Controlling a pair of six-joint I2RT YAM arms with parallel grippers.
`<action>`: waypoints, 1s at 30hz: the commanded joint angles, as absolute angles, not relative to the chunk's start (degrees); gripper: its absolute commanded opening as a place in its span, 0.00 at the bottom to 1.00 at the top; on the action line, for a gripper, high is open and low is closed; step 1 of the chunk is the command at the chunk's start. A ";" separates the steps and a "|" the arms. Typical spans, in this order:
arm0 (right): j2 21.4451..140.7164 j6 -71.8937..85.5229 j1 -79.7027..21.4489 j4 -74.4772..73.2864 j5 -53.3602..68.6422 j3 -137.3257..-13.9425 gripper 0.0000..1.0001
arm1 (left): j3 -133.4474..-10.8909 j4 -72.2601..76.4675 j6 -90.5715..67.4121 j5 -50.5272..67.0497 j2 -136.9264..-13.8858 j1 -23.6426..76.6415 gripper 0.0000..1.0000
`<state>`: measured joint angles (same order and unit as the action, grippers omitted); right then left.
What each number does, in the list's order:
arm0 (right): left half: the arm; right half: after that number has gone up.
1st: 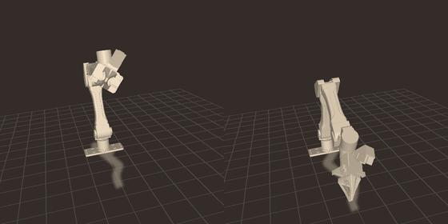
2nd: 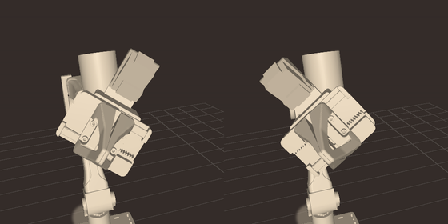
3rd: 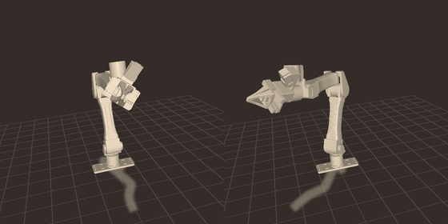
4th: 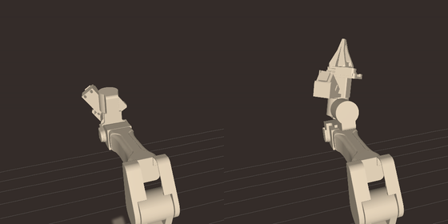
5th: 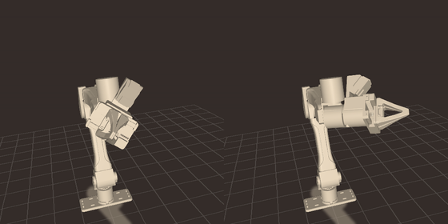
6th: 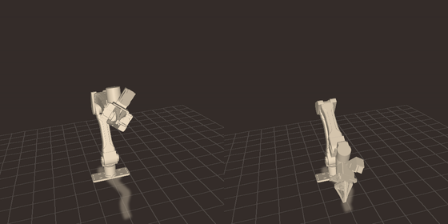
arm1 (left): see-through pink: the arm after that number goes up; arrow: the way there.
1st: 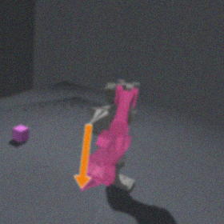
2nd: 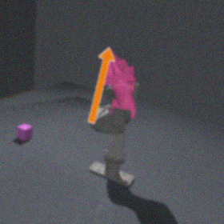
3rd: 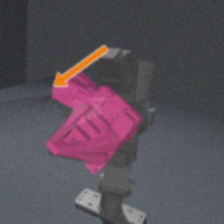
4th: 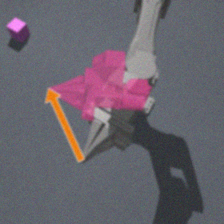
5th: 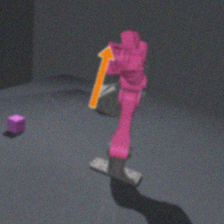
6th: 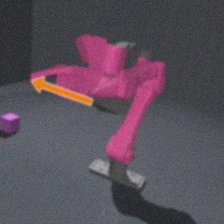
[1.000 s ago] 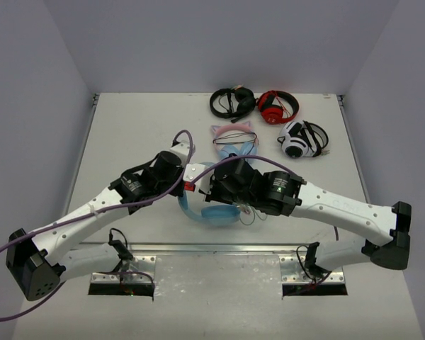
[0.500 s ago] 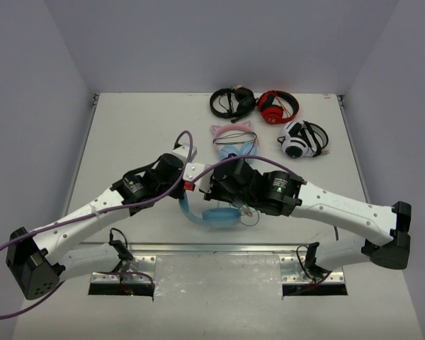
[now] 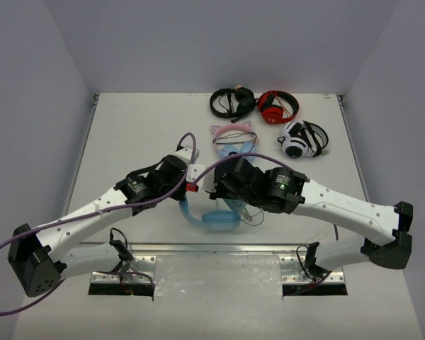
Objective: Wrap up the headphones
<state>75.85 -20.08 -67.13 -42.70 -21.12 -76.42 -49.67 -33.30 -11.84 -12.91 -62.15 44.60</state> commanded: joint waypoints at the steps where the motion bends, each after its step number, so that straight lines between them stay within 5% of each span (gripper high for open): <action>1: 77.34 -25.48 -66.89 -39.91 -25.22 -78.49 0.17 | -50.45 -28.12 -11.60 -10.99 -61.52 45.88 0.01; 9: 80.50 -28.39 -66.62 -36.13 -26.63 -79.45 0.06 | -50.27 -27.77 -11.25 -8.88 -61.26 46.32 0.01; 23: 85.96 -24.00 -66.62 -34.37 -20.58 -83.41 0.09 | -50.45 -27.86 -11.34 -9.23 -59.68 46.49 0.01; 30: 81.05 -18.99 -65.66 -26.03 -18.12 -75.95 0.15 | -49.83 -27.33 -11.69 -10.02 -55.64 46.49 0.00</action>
<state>81.49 -20.99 -66.92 -34.28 -19.44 -78.78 -48.64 -34.15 -12.51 -12.01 -59.05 44.53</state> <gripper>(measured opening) 0.143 0.119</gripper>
